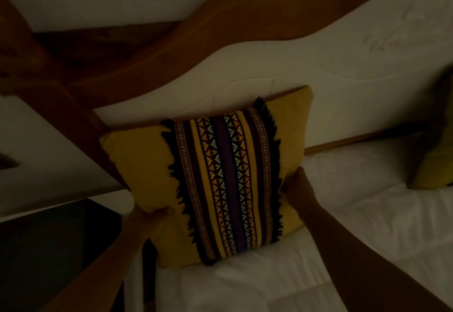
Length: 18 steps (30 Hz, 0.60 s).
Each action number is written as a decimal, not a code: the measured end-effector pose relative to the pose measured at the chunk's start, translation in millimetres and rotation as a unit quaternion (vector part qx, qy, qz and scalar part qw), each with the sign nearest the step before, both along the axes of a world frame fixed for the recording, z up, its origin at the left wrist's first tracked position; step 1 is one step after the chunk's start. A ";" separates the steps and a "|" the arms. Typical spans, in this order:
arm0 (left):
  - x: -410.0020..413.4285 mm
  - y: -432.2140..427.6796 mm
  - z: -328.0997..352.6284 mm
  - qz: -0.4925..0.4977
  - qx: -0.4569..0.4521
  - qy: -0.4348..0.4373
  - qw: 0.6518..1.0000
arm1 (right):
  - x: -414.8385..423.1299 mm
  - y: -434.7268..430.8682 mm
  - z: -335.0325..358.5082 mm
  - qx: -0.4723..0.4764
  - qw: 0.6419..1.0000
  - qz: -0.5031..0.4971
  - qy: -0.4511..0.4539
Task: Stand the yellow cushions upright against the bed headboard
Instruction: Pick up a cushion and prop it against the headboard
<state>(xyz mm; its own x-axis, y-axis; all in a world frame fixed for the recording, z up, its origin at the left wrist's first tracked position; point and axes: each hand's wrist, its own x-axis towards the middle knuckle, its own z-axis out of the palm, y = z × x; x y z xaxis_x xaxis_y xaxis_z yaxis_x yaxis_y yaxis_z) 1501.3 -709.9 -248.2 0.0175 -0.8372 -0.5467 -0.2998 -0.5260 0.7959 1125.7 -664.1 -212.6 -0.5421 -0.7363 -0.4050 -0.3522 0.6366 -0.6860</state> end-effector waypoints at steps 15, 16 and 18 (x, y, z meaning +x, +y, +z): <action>-0.2 -2.1 9.8 -0.063 0.052 -0.014 0.997 | -16.6 51.2 0.6 0.051 0.987 0.142 0.061; -1.3 1.7 18.5 -0.054 0.093 -0.020 0.994 | -14.5 60.2 7.9 0.065 0.984 0.150 0.066; -5.7 15.2 40.7 -0.048 0.168 -0.029 0.984 | -6.0 78.0 25.6 0.103 0.978 0.163 0.073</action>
<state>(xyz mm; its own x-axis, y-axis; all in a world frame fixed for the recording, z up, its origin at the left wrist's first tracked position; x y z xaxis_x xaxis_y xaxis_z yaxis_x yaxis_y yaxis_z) 1495.7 -694.8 -207.5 -0.0137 -0.6080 -0.7938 -0.4015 -0.7237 0.5613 1119.7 -586.0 -187.0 -0.3545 -0.7912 -0.4983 -0.6448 0.5928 -0.4825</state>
